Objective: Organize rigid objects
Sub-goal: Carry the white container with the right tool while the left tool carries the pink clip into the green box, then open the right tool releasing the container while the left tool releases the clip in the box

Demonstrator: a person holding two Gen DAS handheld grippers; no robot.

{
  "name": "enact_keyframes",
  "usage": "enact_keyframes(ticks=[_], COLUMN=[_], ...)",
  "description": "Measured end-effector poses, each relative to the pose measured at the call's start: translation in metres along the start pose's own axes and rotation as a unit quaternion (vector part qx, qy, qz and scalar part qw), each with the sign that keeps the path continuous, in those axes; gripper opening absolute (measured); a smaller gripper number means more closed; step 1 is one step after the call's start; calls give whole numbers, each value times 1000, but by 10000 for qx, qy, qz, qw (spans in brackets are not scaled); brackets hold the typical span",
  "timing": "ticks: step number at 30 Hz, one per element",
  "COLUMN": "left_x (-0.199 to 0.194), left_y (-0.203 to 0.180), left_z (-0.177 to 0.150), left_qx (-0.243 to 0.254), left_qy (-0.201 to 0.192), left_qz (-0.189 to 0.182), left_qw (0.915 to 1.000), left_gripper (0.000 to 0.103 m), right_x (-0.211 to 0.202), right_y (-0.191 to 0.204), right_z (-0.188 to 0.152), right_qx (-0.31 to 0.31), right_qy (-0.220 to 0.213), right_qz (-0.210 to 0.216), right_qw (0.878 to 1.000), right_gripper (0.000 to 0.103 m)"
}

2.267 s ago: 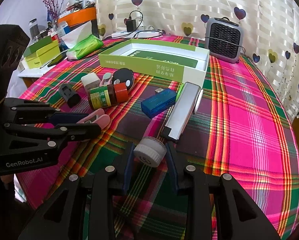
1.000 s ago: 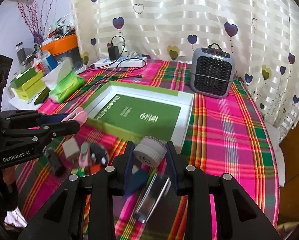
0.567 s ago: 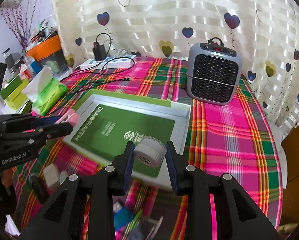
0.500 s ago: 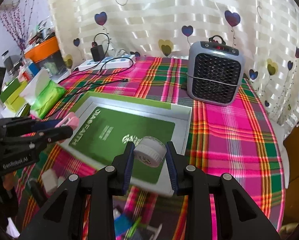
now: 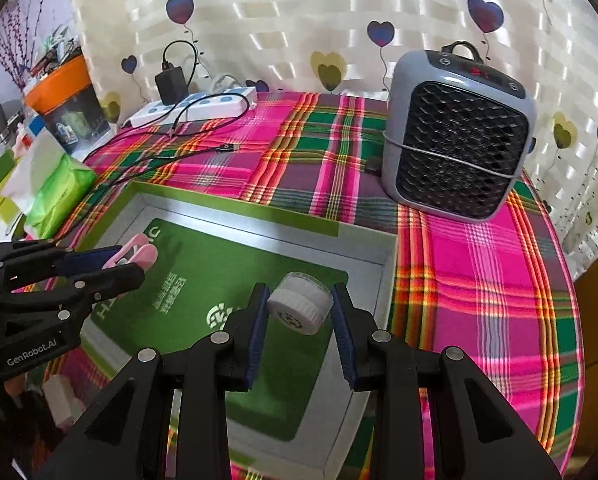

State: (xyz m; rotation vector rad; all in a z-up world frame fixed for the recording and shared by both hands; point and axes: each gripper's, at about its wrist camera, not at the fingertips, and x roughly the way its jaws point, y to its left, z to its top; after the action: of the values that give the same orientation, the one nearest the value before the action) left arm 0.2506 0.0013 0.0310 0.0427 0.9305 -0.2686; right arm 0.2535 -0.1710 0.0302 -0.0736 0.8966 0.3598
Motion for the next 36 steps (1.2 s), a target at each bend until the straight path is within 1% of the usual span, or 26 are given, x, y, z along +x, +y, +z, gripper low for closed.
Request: enact_keyframes(ticks=[11, 19, 23, 27, 31, 33, 36], left_x=[11, 12, 17, 16, 16, 16, 13], left_y=[6, 7, 8, 7, 7, 7, 6], left_z=[1, 0, -2, -3, -3, -3, -4], left_qx=[-108, -134, -140, -109, -141, -125, -90], left_qy=[121, 142, 262, 238, 231, 227, 193], left_qz=[52, 34, 62, 59, 26, 42, 4], left_qw=[9999, 9998, 9995, 9996, 9996, 9997, 9998], left_gripper=[22, 22, 23, 23, 23, 24, 30], right_x=[22, 28, 29, 28, 27, 27, 26], right_y=[5, 6, 3, 5, 6, 7, 7], right_z=[7, 7, 6, 6, 6, 6, 6], right_qx=[-225, -239, -147, -183, -162, -179, -170], right_qy=[181, 305, 344, 330, 302, 293, 302], right_qz=[-150, -198, -171, -172, -142, -157, -183], right_qw=[9995, 9991, 9992, 9991, 9993, 9993, 9992], right_gripper=[33, 33, 33, 33, 42, 43, 43])
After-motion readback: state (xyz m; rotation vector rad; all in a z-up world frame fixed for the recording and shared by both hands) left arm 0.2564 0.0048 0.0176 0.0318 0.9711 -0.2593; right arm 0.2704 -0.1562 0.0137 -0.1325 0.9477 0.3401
